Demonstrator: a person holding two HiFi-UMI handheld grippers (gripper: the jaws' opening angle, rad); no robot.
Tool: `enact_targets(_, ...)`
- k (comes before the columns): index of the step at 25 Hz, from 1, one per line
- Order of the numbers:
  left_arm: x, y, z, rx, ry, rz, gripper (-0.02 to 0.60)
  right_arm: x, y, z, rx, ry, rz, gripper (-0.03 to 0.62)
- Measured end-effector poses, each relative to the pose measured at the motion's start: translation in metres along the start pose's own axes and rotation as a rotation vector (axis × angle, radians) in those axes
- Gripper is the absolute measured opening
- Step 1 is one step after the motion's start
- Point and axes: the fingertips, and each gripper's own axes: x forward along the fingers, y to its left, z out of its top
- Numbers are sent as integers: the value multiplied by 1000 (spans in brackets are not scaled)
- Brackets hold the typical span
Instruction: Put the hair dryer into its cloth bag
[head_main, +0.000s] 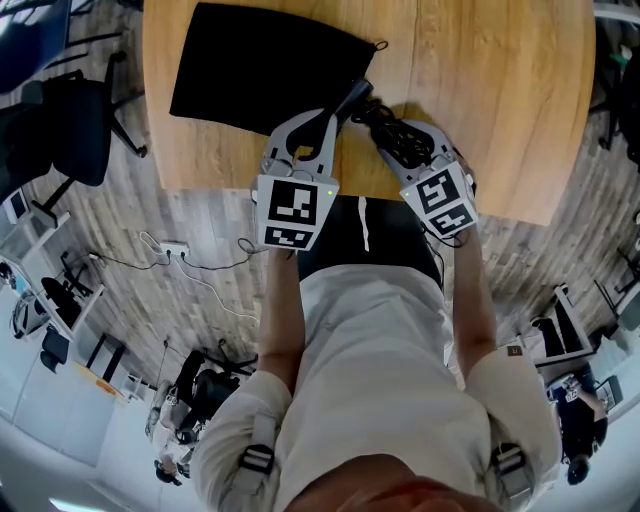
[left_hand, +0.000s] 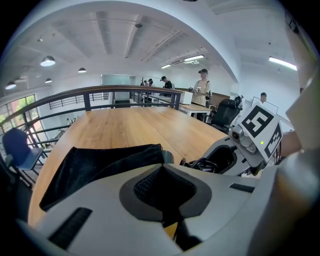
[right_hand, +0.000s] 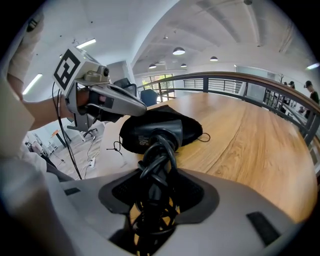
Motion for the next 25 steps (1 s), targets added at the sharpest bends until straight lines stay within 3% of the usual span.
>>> enact_targets(25,-9,-9,-3,-16,-22,-73,23,37,2,42,-119,-4,49,212)
